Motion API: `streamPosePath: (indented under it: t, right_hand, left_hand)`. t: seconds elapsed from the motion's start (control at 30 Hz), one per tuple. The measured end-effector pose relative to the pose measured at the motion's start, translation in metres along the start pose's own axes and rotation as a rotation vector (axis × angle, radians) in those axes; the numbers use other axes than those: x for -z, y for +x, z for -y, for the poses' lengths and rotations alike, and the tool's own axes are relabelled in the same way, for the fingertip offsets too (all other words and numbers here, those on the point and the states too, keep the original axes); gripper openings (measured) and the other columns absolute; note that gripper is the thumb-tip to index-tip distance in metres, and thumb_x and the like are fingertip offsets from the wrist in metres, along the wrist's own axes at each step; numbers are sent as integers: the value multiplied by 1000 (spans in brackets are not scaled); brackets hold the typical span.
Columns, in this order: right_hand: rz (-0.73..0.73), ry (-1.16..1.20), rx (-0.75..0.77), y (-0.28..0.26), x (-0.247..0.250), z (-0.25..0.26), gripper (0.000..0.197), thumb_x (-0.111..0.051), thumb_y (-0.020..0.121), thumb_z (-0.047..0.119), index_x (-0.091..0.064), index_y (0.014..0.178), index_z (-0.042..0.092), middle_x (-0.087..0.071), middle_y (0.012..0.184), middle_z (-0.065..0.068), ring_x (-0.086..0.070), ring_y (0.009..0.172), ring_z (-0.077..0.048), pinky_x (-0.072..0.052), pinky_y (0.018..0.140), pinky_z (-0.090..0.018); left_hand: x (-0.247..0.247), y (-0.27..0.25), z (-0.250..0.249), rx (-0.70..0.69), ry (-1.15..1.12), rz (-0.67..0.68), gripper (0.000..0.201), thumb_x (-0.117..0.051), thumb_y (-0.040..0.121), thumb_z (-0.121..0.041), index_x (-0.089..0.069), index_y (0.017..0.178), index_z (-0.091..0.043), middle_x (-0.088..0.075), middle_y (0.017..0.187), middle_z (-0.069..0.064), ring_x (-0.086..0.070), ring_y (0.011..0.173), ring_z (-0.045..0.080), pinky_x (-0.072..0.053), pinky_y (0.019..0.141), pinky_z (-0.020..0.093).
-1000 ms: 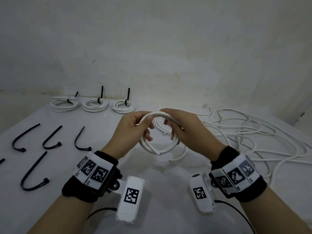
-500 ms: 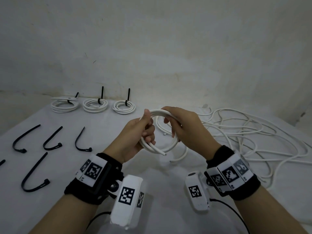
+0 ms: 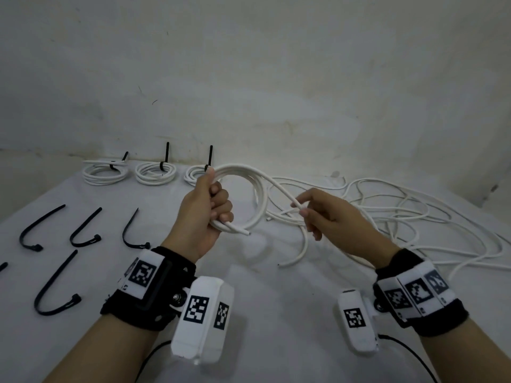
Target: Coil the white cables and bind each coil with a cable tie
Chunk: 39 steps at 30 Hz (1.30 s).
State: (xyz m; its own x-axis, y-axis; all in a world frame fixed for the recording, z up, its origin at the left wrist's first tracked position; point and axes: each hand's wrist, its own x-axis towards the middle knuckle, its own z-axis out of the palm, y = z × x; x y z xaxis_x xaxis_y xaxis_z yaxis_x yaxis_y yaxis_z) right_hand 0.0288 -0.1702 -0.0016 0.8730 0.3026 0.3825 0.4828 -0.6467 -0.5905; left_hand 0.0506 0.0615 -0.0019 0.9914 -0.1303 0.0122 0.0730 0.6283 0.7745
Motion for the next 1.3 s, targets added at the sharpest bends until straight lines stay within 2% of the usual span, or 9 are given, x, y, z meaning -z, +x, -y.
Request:
streamPosePath:
  t: [0.17,0.37,0.43,0.57,0.73,0.87,0.97,1.1,1.3]
  right_hand:
    - [-16,-50,19,-17,19,-14,20,-52,95,8,-49,100,27,-57,66,-2,-58,57,-5,-39,58,-12]
    - [-54,-389,238,-18,23,-8,22,-55,93,3,-62,108,17,-60,85,19,-59,73,3,-47,68,-17]
    - [-3,-522,305,-18,16,-4,22,-57,91,7,-63,110,16,-62,89,4,-64,75,-12,-53,61,-34]
    - [162,-770,378,-22,0,11,39,-70,81,4,-58,113,23,-55,86,2,-65,67,-18,-43,44,-28]
    - [144,-871,646,-23,-18,36,48,-36,75,0,-61,113,16,-44,88,-1,-44,55,-18,-28,45,-26]
    - [106,-708,727,-15,-24,66,20,-67,79,5,-69,96,14,-53,87,0,-53,64,-19,-37,40,-27]
    - [16,-441,649,-2,-23,85,14,-66,84,27,-69,89,15,-59,85,4,-56,67,-14,-46,49,-31]
    - [-105,-151,478,15,-21,88,18,-74,79,13,-57,82,12,-47,74,18,-47,65,2,-36,59,-12]
    - [-145,13,318,28,-19,79,14,-72,82,12,-58,81,11,-56,72,11,-49,60,-6,-35,57,-14]
  left_hand:
    - [10,8,-10,-94,-139,-93,42,-37,100,-39,-31,64,-19,-23,40,-9,-22,30,4,-27,31,15]
    - [15,12,-12,-140,-199,-122,42,-37,100,-43,-33,64,-19,-23,41,-8,-22,31,6,-28,33,15]
    - [14,12,-11,-151,-194,-135,42,-36,100,-42,-33,65,-19,-23,41,-8,-22,32,6,-28,34,16]
    - [13,10,-8,-187,-178,-166,41,-37,100,-41,-33,66,-19,-23,43,-8,-22,34,6,-30,36,16]
    - [8,5,-5,-250,-54,-182,37,-36,101,-37,-33,69,-19,-25,45,-7,-23,38,7,-33,41,18]
    - [-4,-2,2,-266,130,-113,36,-34,103,-32,-33,69,-18,-26,48,-5,-24,39,8,-32,41,19]
    - [-11,-9,11,-273,294,1,38,-33,103,-29,-38,70,-11,-31,51,1,-30,43,12,-34,43,20]
    - [-10,-13,21,-285,519,100,39,-36,103,-26,-51,92,8,-48,72,16,-47,60,21,-42,54,31]
    - [-13,-15,20,-119,337,181,49,-35,101,-35,-55,101,10,-35,46,-4,-33,40,10,-36,45,23]
